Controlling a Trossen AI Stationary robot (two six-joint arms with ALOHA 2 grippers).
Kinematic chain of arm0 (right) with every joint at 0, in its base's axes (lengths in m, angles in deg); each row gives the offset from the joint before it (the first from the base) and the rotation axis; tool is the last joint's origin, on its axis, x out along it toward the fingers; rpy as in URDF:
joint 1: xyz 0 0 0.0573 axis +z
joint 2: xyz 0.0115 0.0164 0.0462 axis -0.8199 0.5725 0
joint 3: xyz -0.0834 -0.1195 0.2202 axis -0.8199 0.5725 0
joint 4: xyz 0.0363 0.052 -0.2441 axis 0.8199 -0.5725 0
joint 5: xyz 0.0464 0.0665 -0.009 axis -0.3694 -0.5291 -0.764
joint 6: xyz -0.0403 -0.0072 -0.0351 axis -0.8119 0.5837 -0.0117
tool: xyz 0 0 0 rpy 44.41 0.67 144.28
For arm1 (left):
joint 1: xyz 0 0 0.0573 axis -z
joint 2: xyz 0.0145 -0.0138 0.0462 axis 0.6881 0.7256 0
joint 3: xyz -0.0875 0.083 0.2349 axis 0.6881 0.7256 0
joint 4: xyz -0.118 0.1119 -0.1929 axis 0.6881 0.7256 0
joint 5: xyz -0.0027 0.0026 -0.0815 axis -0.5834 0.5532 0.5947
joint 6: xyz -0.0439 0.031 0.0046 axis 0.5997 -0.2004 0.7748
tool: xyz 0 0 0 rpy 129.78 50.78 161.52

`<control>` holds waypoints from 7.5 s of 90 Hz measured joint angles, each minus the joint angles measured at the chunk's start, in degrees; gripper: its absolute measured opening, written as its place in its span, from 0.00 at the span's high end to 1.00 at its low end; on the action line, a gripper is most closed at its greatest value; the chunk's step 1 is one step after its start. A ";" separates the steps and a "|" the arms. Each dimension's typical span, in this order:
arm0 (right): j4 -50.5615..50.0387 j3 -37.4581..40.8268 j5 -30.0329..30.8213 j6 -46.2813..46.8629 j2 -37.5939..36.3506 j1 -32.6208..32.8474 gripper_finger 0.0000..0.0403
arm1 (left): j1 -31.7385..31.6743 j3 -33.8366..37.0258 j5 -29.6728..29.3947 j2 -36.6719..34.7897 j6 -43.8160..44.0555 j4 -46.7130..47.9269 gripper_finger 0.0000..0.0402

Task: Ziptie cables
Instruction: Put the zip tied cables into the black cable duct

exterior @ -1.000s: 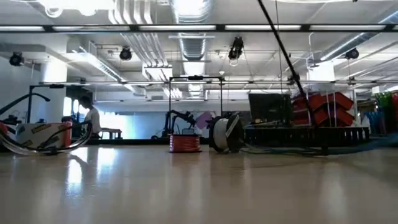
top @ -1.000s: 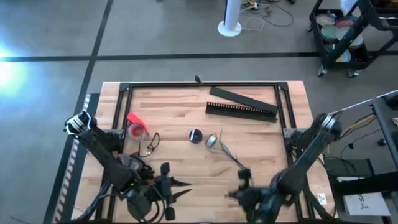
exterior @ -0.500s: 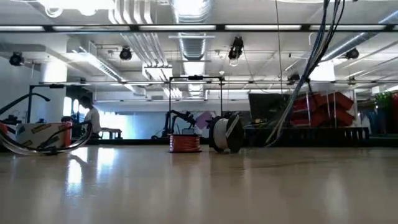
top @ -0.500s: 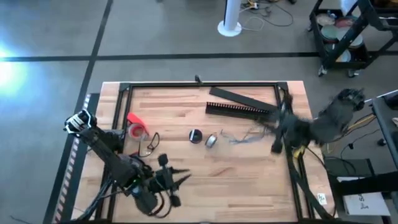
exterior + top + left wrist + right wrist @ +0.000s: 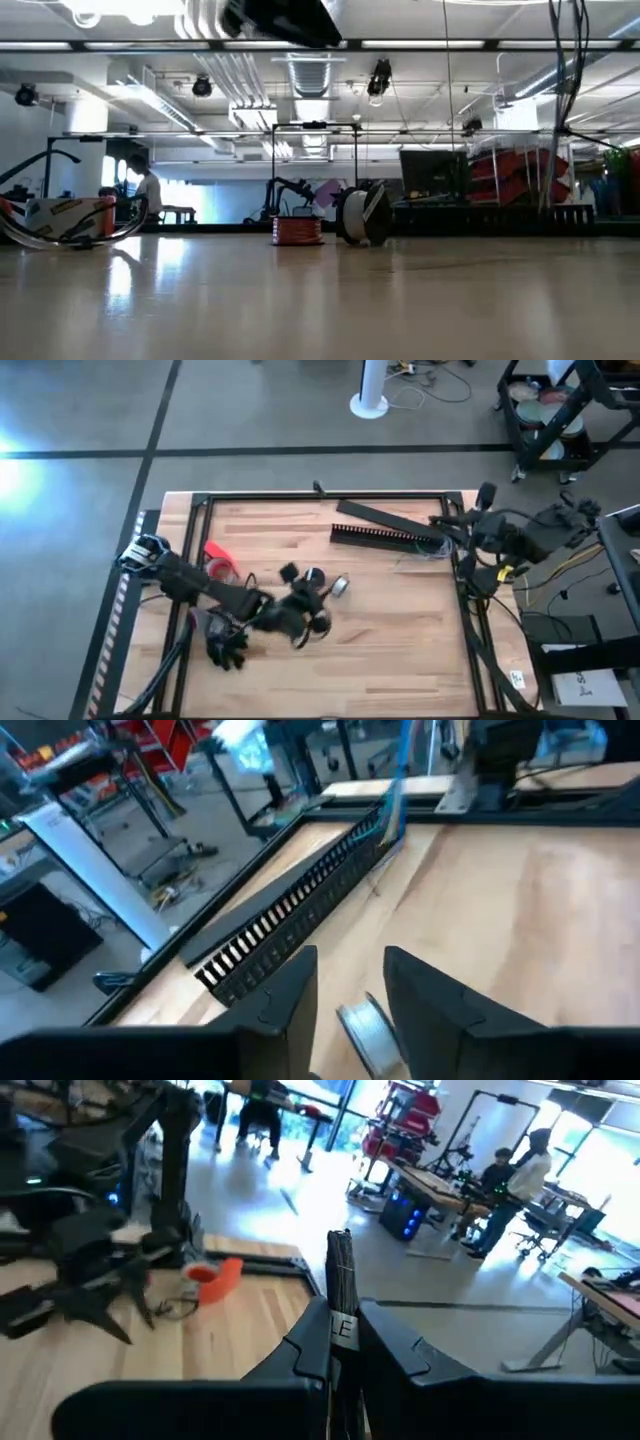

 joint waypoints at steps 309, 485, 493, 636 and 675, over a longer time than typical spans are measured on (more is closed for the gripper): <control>-20.59 10.93 -8.16 32.46 8.51 -0.99 0.97 | -33.05 -39.82 57.10 38.60 -18.16 33.68 0.97; 1.39 33.14 -24.36 25.04 14.20 4.08 0.97 | -9.86 -14.71 50.85 17.99 1.26 31.53 1.00; 1.31 33.27 -23.99 25.67 14.49 4.06 0.97 | -9.85 -12.30 50.81 17.98 1.01 31.07 1.00; 69.25 24.92 -36.58 11.87 55.32 -19.05 0.97 | 0.61 27.89 22.40 -6.43 -1.25 -22.43 0.52; 63.01 22.93 -36.21 12.10 55.75 -19.15 0.97 | 0.73 27.04 22.05 -6.54 -1.63 -17.78 0.63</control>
